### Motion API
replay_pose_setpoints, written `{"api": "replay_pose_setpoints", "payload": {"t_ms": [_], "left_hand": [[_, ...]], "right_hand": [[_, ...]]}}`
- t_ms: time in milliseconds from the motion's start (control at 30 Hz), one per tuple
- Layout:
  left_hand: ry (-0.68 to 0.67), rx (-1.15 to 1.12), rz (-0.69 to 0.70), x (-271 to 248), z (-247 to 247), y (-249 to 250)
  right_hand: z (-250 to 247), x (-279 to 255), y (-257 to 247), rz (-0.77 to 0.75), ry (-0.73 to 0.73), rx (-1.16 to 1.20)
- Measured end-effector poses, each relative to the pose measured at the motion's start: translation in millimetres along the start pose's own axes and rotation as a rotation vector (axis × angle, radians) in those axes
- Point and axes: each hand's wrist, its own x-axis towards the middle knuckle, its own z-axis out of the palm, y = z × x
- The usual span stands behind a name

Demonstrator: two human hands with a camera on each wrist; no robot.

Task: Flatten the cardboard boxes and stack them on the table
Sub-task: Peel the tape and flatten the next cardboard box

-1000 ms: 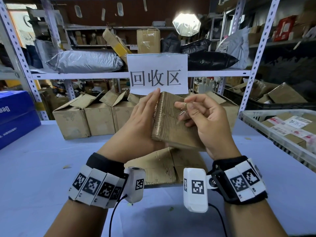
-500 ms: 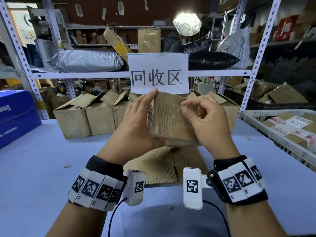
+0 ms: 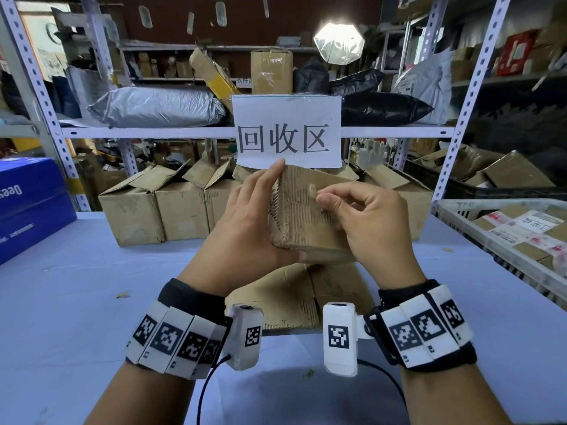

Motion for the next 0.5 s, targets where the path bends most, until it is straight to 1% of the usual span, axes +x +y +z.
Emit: {"api": "replay_pose_setpoints", "payload": {"t_ms": [167, 200, 300, 367, 433, 500], "left_hand": [[0.013, -0.007, -0.003, 0.2, 0.0, -0.5], [0.016, -0.008, -0.006, 0.1, -0.1, -0.5], [0.017, -0.003, -0.006, 0.4, -1.7, 0.3], [0.012, 0.007, -0.001, 0.8, -2.2, 1.0], [0.006, 0.018, 0.006, 1.1, -2.0, 1.3], [0.006, 0.022, 0.001, 1.2, -1.9, 1.0]], "right_hand": [[1.7, 0.7, -1.9, -0.046, -0.018, -0.062], [2.1, 0.6, -2.3, -0.048, -0.027, -0.041], [1.3, 1.2, -6.8, -0.052, -0.071, 0.141], [1.3, 2.4, -7.8, -0.064, -0.089, 0.212], [2.3, 3.2, -7.2, -0.061, -0.062, 0.222], [1.4, 3.4, -4.0, -0.049, -0.003, 0.199]]}}
